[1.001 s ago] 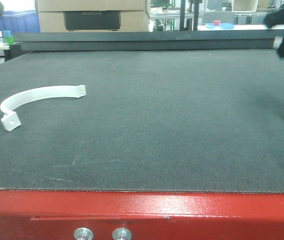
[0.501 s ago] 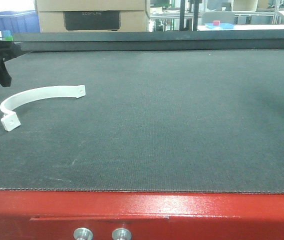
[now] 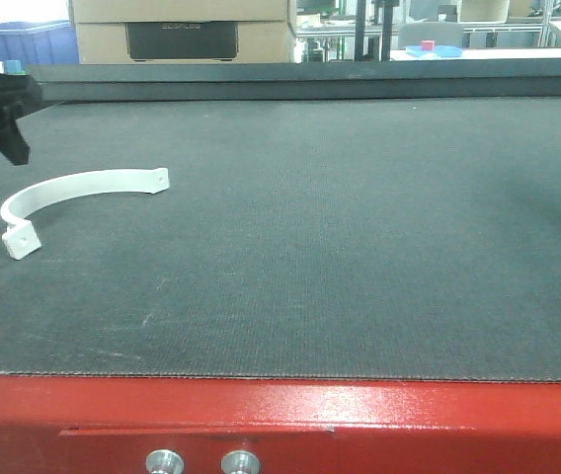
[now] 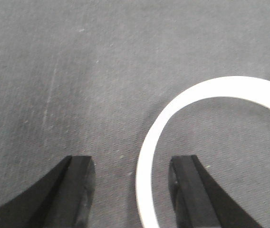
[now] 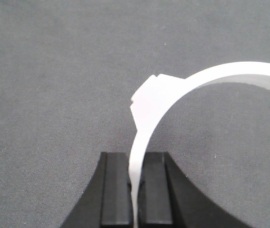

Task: Grab PVC pipe and place in blue bin
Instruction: 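Lower the open left gripper around the end of the other white arc, then close the left gripper on the white arc and lift it off the table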

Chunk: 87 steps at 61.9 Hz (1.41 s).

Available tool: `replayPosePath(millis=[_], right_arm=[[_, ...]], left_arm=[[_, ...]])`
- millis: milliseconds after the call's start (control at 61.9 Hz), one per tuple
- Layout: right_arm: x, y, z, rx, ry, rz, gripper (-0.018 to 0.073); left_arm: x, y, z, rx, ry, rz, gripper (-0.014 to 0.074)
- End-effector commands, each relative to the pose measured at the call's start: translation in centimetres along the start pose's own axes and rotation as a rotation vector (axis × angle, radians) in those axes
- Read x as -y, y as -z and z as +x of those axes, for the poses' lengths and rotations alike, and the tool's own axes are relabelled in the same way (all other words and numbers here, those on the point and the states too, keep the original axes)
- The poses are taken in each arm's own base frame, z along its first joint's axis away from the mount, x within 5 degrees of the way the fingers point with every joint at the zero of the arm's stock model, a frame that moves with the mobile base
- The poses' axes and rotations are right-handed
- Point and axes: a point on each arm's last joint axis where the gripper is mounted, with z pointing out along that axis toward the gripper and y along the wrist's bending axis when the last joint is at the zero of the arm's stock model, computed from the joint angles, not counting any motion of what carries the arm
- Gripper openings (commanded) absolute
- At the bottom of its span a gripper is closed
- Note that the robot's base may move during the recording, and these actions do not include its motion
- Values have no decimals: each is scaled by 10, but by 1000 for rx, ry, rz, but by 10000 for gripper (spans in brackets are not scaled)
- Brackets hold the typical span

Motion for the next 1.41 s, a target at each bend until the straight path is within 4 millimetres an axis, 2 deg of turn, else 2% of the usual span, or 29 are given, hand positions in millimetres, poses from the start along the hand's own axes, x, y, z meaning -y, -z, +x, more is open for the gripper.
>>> replayPosePath(millis=[0,275,872,937,1163,1389], right_arm=[[0,6,-5,36,11,6,-169],[0,8,-6,42,11,7,-169],[1,8,-8,65,11,12,-169],[1,8,-8,67,11,13,-169],[1,8,-9,81,11,16,-169],[1,8,-9,79,11,16,-169]], left_arm=[[7,0,-6,46,-3,16,277],[7,-19,6,-17,-4,13,277],[5,-46,21,-77,-6,4,271],[5,-47,21,-68,-8,3,235],[4,-47,19,-53,-28,-1,-111],[5,-44,16,-32,-31,1,-111]])
